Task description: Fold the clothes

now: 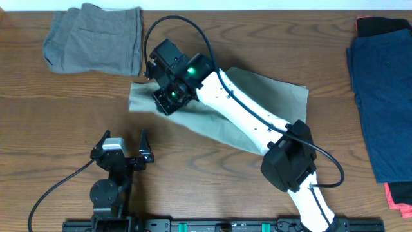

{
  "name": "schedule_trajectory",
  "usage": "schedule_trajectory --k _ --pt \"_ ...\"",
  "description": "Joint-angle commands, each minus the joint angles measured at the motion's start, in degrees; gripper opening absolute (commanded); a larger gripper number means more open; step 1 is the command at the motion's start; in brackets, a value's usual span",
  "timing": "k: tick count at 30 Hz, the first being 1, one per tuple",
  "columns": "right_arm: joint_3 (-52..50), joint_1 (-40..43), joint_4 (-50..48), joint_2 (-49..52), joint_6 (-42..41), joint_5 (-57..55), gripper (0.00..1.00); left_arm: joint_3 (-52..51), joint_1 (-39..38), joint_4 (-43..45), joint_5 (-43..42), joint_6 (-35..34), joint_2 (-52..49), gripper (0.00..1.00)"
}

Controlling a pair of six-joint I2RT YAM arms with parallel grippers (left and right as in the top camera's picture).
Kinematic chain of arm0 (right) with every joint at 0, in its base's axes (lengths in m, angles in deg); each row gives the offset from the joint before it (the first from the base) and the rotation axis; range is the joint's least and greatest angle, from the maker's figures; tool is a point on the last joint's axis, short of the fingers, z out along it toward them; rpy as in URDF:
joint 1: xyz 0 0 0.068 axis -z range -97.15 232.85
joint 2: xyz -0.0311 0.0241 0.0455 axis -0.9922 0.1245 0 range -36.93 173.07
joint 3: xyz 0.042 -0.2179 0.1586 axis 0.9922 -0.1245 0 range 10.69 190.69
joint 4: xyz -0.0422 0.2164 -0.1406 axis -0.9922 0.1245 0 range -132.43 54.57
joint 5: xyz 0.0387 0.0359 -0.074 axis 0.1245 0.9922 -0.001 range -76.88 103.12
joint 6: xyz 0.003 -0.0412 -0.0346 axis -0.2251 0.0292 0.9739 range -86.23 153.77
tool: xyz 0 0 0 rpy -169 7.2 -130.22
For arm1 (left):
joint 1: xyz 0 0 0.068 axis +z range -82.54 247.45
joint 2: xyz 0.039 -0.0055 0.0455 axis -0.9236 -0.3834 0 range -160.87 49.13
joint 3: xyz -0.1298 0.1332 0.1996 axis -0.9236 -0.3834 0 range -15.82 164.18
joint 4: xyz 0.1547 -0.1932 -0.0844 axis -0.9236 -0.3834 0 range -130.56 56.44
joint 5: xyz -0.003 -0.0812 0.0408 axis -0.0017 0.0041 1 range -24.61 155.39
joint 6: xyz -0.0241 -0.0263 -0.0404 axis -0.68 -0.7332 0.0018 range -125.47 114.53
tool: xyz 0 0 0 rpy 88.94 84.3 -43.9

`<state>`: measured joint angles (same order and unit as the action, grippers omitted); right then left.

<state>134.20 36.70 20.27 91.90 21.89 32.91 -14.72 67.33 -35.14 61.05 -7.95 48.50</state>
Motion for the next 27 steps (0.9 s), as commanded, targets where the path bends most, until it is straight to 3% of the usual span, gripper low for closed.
schedule_trajectory --k 1,3,6,11,16,27 --pt "-0.13 0.55 1.84 -1.22 -0.90 1.25 0.75 -0.87 -0.13 -2.03 -1.05 0.98 0.39 0.98" --pt "-0.13 1.25 3.82 -1.36 -0.76 1.22 0.69 -0.87 -0.13 -2.03 -1.05 0.98 0.39 0.98" --pt "-0.13 3.08 7.15 -1.84 1.49 -1.84 0.67 -0.87 -0.13 -2.03 -1.05 0.98 0.39 0.98" --pt "-0.13 10.12 15.32 -3.63 -1.90 -17.25 0.74 -0.87 -0.13 -2.03 -1.05 0.98 0.39 0.98" --pt "-0.13 19.78 22.53 -4.11 -4.70 -24.70 0.88 -0.87 -0.13 -2.03 -1.05 0.98 0.39 0.98" --pt "-0.31 41.38 28.48 -4.07 -7.45 -23.74 0.92 -0.87 -0.13 -2.03 -1.03 0.98 0.39 0.98"
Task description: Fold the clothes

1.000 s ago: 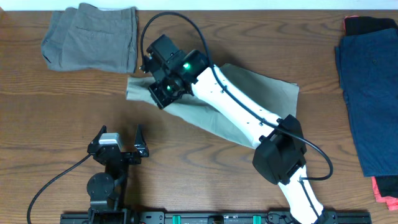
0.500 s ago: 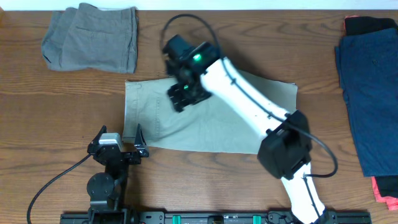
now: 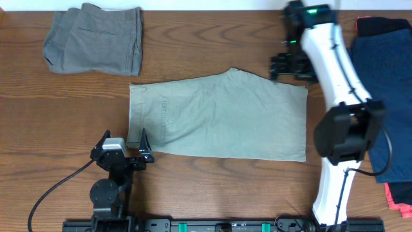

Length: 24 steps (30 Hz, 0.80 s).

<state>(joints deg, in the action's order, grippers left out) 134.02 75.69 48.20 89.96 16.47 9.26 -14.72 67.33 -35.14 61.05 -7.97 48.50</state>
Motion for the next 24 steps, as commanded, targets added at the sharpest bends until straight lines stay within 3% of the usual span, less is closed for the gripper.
schedule_trajectory --k 1,3,12,24 --pt "-0.22 3.78 1.03 -2.12 -1.99 0.02 0.86 -0.87 -0.13 -2.03 -1.05 1.01 0.39 0.98" --pt "-0.96 5.86 1.05 -2.12 -1.88 -0.11 0.82 -0.87 -0.13 -2.03 -1.05 1.01 0.39 0.98" --pt "-10.19 8.04 -6.10 -2.12 1.46 0.02 0.78 -0.87 -0.13 -2.03 -1.05 1.01 0.39 0.98" --pt "-27.89 7.69 -21.51 -2.12 1.49 0.33 0.66 -0.87 -0.13 -2.03 -1.05 1.01 0.39 0.98"
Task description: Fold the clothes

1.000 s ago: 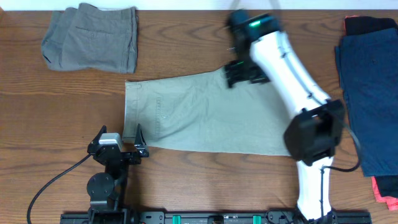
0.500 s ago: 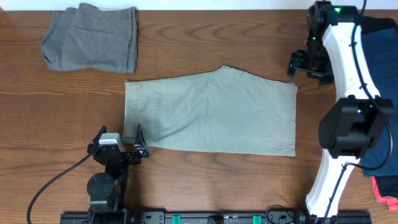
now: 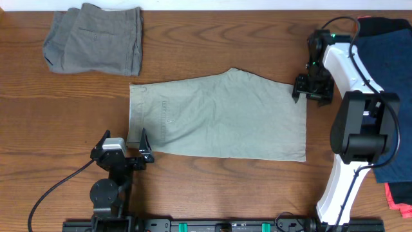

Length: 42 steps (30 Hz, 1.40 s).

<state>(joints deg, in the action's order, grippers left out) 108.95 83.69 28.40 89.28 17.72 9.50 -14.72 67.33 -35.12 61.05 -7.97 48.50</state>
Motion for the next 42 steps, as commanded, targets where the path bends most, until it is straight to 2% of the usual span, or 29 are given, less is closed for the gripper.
schedule_trajectory --k 1,8,12,18,21,23,24,42 --pt "-3.82 -0.33 -2.54 -1.44 0.24 0.35 0.66 -0.87 -0.13 -2.05 -1.03 1.01 0.39 0.98" --pt "-9.97 -0.39 -7.06 -1.44 0.28 3.21 0.63 -0.87 -0.13 -2.05 -1.05 1.01 0.39 0.98" --pt "-14.10 -0.48 -10.71 -1.44 0.31 4.52 0.57 -0.87 -0.13 -2.05 -1.03 1.01 0.39 0.98" --pt "-18.91 -0.48 -15.13 -1.44 1.09 4.48 0.44 -0.87 -0.13 -2.05 -1.05 1.01 0.39 0.98" --pt "-19.41 -0.48 -16.09 -1.44 1.60 4.26 0.24 -0.87 -0.13 -2.05 -1.05 1.01 0.39 0.98" --pt "-19.41 -0.48 -16.76 -1.44 1.57 4.24 0.06 -0.87 -0.13 -2.05 -1.05 1.01 0.39 0.98" --pt "-19.41 -0.48 -17.49 -1.44 1.57 4.24 0.01 -0.87 -0.13 -2.05 -1.05 1.01 0.39 0.98" --pt "-19.47 -0.04 -33.35 -1.44 4.57 0.76 0.01 -0.87 -0.13 -2.05 -1.05 1.01 0.39 0.98"
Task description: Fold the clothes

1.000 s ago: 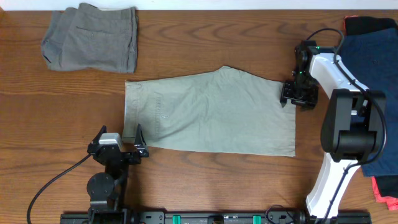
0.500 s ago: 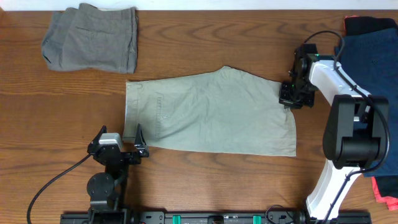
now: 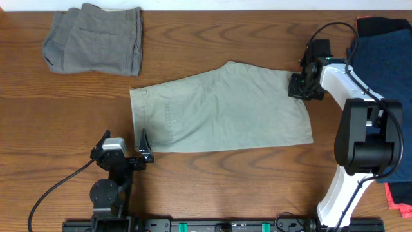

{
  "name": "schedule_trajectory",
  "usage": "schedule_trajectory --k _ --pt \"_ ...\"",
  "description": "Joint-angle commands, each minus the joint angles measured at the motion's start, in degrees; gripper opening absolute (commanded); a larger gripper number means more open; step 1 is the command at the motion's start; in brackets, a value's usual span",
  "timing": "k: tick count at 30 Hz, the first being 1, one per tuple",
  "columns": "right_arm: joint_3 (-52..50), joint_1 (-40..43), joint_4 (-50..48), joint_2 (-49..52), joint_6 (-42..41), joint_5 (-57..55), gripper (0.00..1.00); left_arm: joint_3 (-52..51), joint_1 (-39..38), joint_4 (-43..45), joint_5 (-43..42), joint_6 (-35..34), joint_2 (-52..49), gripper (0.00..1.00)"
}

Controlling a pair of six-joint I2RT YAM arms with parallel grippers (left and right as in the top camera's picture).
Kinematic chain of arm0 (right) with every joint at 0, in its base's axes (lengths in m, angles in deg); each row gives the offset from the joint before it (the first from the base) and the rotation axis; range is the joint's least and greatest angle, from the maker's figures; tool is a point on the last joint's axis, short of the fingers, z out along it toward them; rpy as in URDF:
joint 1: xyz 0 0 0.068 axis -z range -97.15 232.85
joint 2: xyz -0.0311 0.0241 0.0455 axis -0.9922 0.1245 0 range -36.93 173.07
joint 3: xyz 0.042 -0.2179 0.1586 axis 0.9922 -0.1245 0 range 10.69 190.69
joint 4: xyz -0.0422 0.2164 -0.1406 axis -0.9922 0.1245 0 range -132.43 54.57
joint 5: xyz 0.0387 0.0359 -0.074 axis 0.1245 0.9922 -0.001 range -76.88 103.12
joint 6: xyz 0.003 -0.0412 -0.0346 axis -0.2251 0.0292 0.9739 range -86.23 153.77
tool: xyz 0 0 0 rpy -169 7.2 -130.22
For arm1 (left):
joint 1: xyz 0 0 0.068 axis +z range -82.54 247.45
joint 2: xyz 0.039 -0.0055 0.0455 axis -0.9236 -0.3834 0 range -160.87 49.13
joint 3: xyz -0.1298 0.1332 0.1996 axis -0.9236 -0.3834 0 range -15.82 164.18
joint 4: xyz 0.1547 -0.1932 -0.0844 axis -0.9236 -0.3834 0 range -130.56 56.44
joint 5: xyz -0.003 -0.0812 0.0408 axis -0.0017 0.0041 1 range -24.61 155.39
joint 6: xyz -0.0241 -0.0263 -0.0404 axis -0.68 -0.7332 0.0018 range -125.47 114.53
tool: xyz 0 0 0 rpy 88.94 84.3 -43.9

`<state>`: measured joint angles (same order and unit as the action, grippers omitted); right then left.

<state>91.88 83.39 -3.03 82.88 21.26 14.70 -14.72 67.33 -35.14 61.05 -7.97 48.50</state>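
Note:
Light green shorts (image 3: 222, 109) lie spread flat in the middle of the table, waistband to the left and leg hems to the right, turned slightly off square. My right gripper (image 3: 298, 87) is down on their far right hem corner and looks shut on the cloth, though the wrist hides its fingertips. My left gripper (image 3: 124, 140) sits parked near the front edge, just below the waistband's near corner. It is open and holds nothing.
Folded grey shorts (image 3: 93, 38) lie at the back left. A pile of dark blue clothes (image 3: 386, 103) covers the right edge, with a black and red item (image 3: 383, 24) behind it and a red one (image 3: 399, 196) in front.
The green shorts have turned: their right hem now sits farther back and a little to the right. My right gripper stays at the far right hem corner. The left arm has not moved.
First my right arm reached across to the waistband side of the rumpled shorts. Then the shorts lay flat, with the gripper off past their far right corner. It then came down at that corner, and now the shorts are turned.

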Motion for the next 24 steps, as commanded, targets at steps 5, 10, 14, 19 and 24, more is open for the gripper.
schedule_trajectory --k 5,10,14,19,24 --pt "-2.38 0.72 -5.99 4.96 2.95 -5.44 0.01 -0.87 -0.13 -2.03 -1.05 1.01 0.39 0.98" --pt "-2.38 1.92 -4.94 4.96 1.49 -9.75 0.01 -0.87 -0.13 -2.03 -1.03 1.01 0.39 0.98" --pt "-2.38 4.02 -2.69 4.96 -1.11 -10.80 0.01 -0.87 -0.13 -2.03 -1.05 1.01 0.39 0.98" --pt "-2.38 6.51 0.26 4.96 -6.03 -10.80 0.01 -0.87 -0.13 -2.03 -1.03 1.01 0.39 0.98" --pt "-2.38 7.98 2.21 4.94 -6.78 -7.96 0.01 -0.87 -0.13 -2.03 -1.05 1.01 0.39 0.98"
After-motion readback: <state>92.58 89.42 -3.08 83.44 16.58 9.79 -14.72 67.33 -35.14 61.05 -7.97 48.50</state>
